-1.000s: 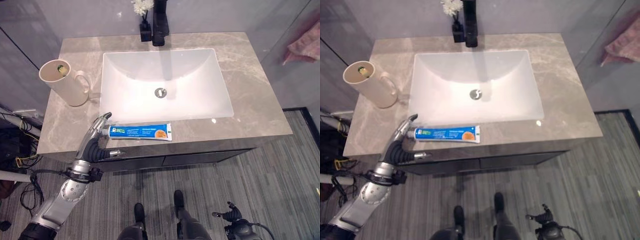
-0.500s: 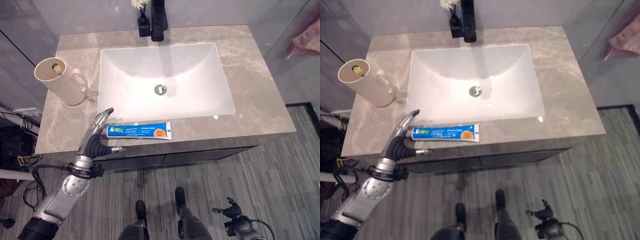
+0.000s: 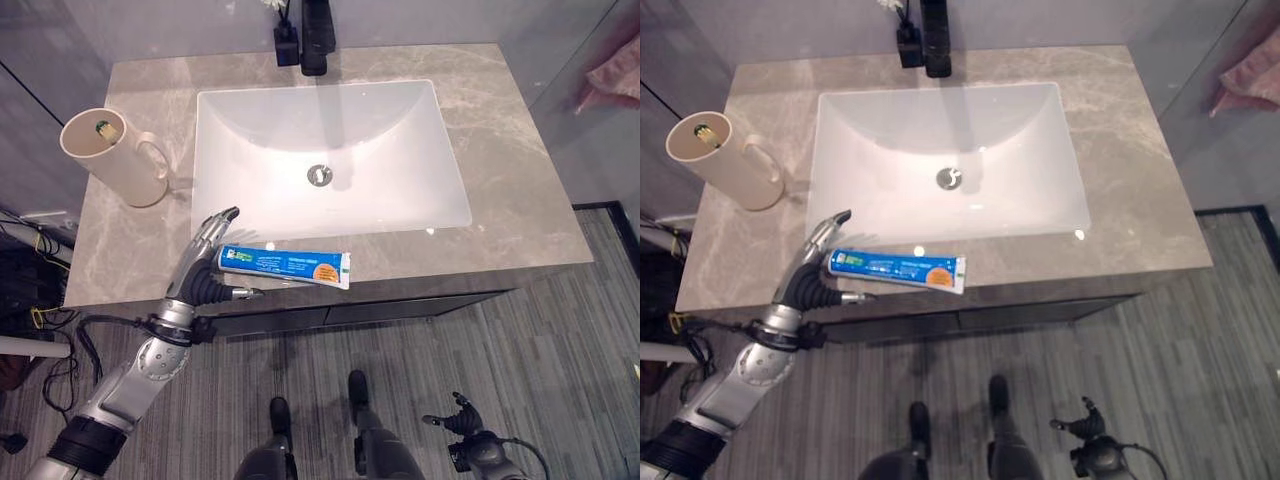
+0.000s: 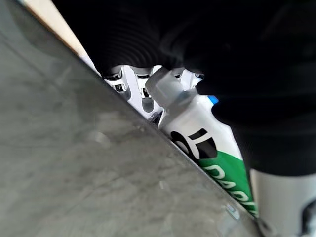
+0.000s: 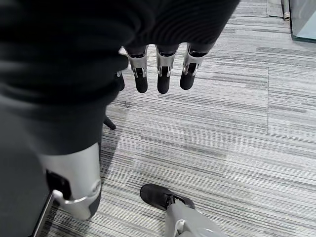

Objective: Put brush and paste in cup on sink, flatten towel.

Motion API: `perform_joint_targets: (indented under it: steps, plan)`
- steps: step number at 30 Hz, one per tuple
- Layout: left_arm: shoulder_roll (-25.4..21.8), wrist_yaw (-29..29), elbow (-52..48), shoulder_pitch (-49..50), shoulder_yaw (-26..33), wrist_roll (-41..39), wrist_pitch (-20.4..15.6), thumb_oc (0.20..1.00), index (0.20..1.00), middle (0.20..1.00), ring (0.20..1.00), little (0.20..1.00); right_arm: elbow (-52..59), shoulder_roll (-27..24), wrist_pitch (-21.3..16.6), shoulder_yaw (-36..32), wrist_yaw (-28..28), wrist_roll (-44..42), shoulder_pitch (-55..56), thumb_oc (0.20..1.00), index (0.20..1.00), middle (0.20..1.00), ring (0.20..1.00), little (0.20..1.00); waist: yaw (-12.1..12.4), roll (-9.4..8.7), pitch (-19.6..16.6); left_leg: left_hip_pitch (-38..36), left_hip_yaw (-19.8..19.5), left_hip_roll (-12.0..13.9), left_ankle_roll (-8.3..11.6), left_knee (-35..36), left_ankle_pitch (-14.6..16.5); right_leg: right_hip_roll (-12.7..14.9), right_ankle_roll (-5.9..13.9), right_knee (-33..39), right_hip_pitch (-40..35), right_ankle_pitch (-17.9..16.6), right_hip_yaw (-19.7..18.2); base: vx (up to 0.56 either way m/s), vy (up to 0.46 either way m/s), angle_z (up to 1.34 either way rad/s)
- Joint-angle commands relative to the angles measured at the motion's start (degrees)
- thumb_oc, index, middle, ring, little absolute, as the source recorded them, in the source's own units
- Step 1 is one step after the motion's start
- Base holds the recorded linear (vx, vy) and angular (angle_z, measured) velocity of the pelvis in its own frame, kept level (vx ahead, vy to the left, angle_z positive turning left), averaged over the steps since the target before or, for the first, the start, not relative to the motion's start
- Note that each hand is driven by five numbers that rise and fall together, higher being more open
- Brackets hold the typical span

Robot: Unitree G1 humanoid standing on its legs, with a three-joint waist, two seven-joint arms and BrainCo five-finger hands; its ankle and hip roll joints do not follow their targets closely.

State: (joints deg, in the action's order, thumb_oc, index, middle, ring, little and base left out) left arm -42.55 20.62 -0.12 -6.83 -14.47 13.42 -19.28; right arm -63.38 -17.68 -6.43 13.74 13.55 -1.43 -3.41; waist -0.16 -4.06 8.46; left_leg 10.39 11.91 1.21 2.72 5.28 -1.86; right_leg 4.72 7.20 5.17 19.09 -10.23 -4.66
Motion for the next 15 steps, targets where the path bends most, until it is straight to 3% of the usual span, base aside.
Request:
perform_joint_targets:
  steps: [1,3,4,5,6,8,15]
  plan:
    - [-0.45,-0.47,2.11,-2.47,-2.35,1.82,0.70,1.000,1.000,1.000,1.000,1.000,0.92,-0.13,-1.08,2.39,0.69,-0.65,-1.09,1.000,1.000,1.000,1.000,1.000,-1.95,-2.00,0.90,0.03,-1.82,0.04,0.36,-6.11,5.40,3.64,5.09,-0.17,-1.43,-3.83,-0.30,0.00,0.000,0.00]
    - [-0.57,-0.45,2.25,-2.48,-2.43,1.89,0.69,1.000,1.000,1.000,1.000,1.000,0.99,-0.09,-1.13,2.33,0.74,-0.75,-1.05,1.000,1.000,1.000,1.000,1.000,-1.94,-2.08,0.91,-0.12,-1.66,0.10,0.38,-6.07,5.47,3.55,5.11,-0.17,-1.43,-3.79,-0.47,0.01,0.001,-0.04]
    - [-0.75,-0.70,2.38,-2.39,-2.63,2.02,0.63,0.875,0.875,0.875,0.875,0.875,1.15,-0.15,-1.26,2.36,0.76,-0.76,-0.99,1.000,1.000,1.000,1.000,1.000,-2.00,-2.21,0.88,-0.27,-1.46,0.20,0.39,-6.14,5.54,3.38,5.10,-0.17,-1.49,-3.72,-0.68,0.01,0.002,-0.11]
    - [-0.91,-0.81,2.33,-2.38,-2.74,2.13,0.54,0.598,0.598,0.598,0.598,0.598,1.32,-0.20,-1.30,2.39,0.82,-0.72,-0.96,1.000,1.000,1.000,1.000,1.000,-1.99,-2.26,0.91,-0.37,-1.30,0.24,0.40,-6.19,5.62,3.33,5.09,-0.17,-1.50,-3.70,-0.76,0.01,-0.002,-0.13]
    - [-1.09,-0.77,2.53,-2.40,-2.92,2.44,0.53,0.551,0.551,0.551,0.551,0.551,1.47,-0.19,-1.36,2.45,0.81,-0.71,-0.91,1.000,1.000,1.000,1.000,1.000,-1.99,-2.33,0.89,-0.48,-1.21,0.30,0.41,-6.22,5.67,3.27,5.09,-0.17,-1.54,-3.69,-0.87,0.01,-0.006,-0.08]
    - [-1.31,-0.78,2.92,-2.32,-2.99,2.55,0.52,0.507,0.507,0.507,0.507,0.507,1.88,-0.13,-1.52,2.56,0.79,-0.62,-0.69,1.000,1.000,1.000,1.000,1.000,-2.05,-2.44,0.83,-0.64,-1.02,0.47,0.45,-6.32,5.78,3.16,5.12,-0.17,-1.62,-3.53,-0.98,0.00,-0.005,-0.02]
    - [-1.36,-0.80,4.26,-2.26,-3.53,2.86,0.53,0.476,0.476,0.476,0.476,0.476,2.25,-0.24,-1.75,2.62,1.06,-0.57,-0.37,1.000,1.000,1.000,1.000,1.000,-2.05,-2.51,0.67,-0.89,-0.93,0.69,0.49,-6.69,6.01,3.00,5.03,-0.17,-1.94,-3.29,-1.02,0.00,0.000,0.00]
